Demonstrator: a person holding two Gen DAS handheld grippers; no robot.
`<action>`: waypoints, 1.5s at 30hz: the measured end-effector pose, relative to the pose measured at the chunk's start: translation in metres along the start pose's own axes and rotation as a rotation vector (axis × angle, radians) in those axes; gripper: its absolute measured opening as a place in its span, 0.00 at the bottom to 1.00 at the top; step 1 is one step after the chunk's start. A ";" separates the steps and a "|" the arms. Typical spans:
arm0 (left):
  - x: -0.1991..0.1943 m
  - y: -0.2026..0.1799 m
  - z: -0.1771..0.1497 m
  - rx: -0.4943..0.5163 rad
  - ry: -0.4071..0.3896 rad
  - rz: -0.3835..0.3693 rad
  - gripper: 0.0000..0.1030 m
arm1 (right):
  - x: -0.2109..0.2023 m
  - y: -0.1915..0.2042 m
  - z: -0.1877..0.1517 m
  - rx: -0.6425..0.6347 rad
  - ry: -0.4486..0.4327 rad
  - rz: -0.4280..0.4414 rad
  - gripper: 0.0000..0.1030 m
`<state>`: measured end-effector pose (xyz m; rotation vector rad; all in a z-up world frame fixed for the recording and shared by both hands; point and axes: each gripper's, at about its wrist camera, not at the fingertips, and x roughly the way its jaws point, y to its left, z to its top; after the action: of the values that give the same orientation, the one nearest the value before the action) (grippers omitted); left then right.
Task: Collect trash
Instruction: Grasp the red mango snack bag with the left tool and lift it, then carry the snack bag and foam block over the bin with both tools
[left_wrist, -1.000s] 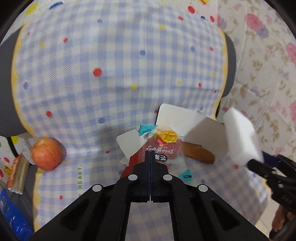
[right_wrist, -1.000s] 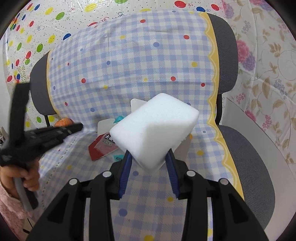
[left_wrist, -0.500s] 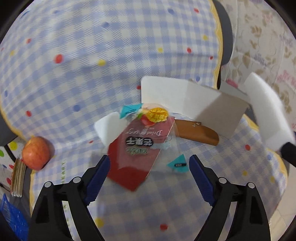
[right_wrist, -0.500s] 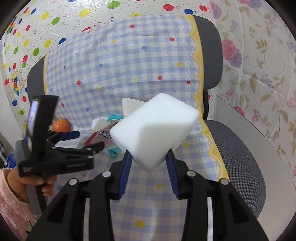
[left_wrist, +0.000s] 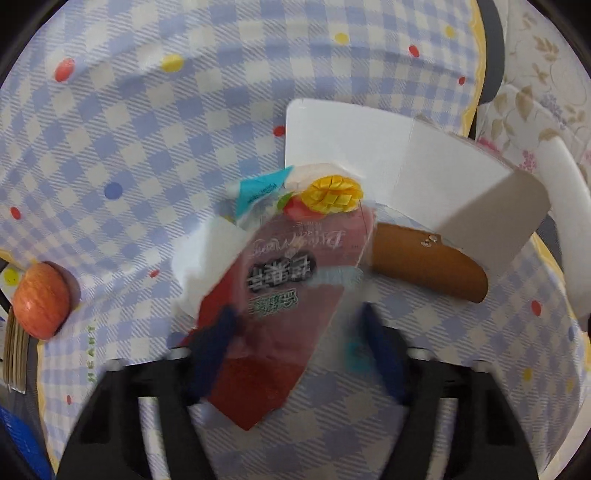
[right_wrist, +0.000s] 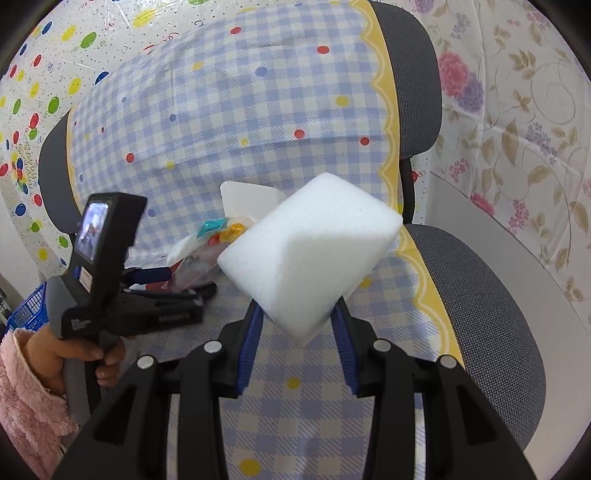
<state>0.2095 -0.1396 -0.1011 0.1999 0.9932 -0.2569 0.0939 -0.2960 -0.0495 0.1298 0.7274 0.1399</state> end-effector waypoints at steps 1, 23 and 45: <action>-0.004 0.003 0.000 0.003 -0.007 -0.009 0.39 | -0.001 0.000 -0.001 0.001 0.001 0.001 0.37; -0.202 0.008 -0.125 -0.059 -0.242 -0.209 0.04 | -0.090 0.048 -0.065 -0.111 0.024 0.031 0.37; -0.229 -0.113 -0.246 0.110 -0.081 -0.489 0.04 | -0.203 -0.004 -0.220 0.004 0.139 -0.153 0.38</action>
<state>-0.1398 -0.1495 -0.0439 0.0422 0.9382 -0.7617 -0.2033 -0.3193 -0.0803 0.0685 0.8731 0.0010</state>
